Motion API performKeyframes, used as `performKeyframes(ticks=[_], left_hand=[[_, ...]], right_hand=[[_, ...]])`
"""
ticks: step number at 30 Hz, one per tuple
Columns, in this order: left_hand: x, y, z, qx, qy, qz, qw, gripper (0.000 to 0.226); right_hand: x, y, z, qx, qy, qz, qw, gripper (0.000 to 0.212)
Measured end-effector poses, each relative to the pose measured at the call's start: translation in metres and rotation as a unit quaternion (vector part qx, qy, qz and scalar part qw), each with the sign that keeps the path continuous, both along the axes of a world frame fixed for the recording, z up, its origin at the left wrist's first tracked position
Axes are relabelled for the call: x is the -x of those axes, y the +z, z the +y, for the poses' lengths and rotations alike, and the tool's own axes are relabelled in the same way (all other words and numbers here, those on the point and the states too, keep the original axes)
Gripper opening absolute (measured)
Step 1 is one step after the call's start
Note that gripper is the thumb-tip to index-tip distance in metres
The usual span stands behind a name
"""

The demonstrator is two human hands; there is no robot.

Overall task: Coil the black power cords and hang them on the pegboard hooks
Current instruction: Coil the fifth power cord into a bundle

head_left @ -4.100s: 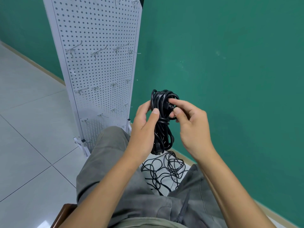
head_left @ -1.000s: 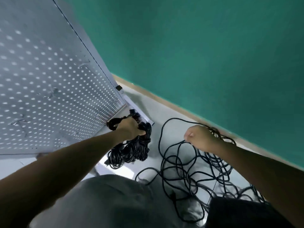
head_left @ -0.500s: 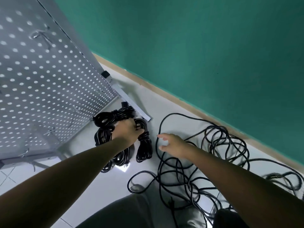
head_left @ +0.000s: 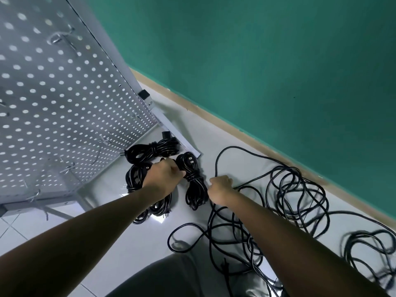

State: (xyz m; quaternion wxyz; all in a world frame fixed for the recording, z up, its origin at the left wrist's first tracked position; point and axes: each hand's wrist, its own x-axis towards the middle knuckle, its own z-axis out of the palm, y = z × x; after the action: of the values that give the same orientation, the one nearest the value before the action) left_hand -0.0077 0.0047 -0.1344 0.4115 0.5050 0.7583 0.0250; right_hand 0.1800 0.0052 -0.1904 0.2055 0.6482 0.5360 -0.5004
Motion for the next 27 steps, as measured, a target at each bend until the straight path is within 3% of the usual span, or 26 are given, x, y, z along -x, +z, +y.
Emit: performKeyframes(ticks=[3,5,8,11,16,22,27], left_hand=[[-0.003,0.006,0.0,-0.001,-0.007,-0.023,1.0,0.017],[-0.005,0.009,0.001,0.003,-0.017,-0.044,0.999,0.017],[-0.007,0.017,0.002,0.001,-0.026,-0.076,0.997,0.016],[-0.011,0.032,0.004,0.006,-0.034,-0.117,0.992,0.016],[-0.021,0.069,0.009,0.038,-0.059,-0.164,0.984,0.018],[-0.039,0.157,0.015,0.039,-0.107,-0.236,0.965,0.024],[-0.063,0.249,0.013,0.024,-0.2,-0.249,0.948,0.028]], right_hand=[[0.006,0.008,-0.003,0.002,-0.062,-0.004,0.998,0.02],[0.006,0.009,-0.002,-0.004,-0.163,0.032,0.986,0.037],[-0.003,0.027,-0.004,-0.015,-0.335,0.131,0.933,0.024],[-0.022,0.05,-0.01,0.009,-0.431,0.214,0.877,0.032],[-0.038,0.104,-0.021,0.014,-0.469,0.304,0.829,0.066],[-0.057,0.192,-0.035,-0.031,-0.477,0.375,0.795,0.084],[-0.08,0.275,-0.069,-0.09,-0.442,0.391,0.802,0.1]])
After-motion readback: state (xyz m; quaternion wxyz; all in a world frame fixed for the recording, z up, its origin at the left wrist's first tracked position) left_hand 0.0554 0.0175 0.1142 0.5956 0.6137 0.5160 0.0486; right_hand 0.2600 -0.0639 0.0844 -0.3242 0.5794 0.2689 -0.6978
